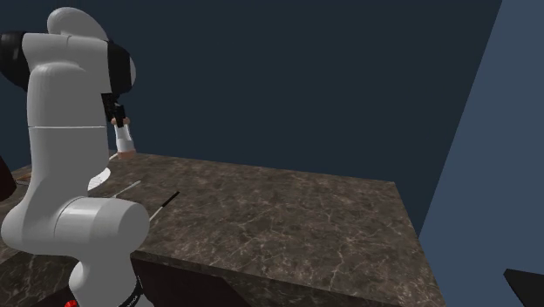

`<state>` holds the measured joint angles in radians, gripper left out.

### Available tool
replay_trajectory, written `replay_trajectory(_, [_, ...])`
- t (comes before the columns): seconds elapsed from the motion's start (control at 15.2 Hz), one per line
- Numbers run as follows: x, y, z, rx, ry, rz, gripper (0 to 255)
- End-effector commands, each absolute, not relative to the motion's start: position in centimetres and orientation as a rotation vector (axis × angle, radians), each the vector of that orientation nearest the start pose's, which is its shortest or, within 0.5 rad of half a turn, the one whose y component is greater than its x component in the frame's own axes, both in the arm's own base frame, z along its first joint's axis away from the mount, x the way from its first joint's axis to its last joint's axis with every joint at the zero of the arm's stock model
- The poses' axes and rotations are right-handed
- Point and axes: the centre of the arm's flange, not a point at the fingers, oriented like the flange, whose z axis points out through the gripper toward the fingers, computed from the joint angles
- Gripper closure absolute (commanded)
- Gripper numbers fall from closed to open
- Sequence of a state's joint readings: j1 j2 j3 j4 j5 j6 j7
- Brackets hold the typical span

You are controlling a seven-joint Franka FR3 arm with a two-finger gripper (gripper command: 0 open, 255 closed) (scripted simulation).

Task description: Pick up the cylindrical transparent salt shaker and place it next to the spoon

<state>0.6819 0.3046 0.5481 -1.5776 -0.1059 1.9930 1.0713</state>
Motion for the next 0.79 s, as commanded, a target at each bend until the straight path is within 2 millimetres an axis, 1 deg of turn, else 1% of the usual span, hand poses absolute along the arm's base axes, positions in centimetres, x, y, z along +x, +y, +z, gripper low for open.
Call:
replay_trajectory(0.0, [26.3, 60.2, 48.9, -2.966, -0.241, -0.020, 255])
replay_trajectory(0.73, [26.3, 60.2, 43.1, -2.966, -0.241, -0.020, 255])
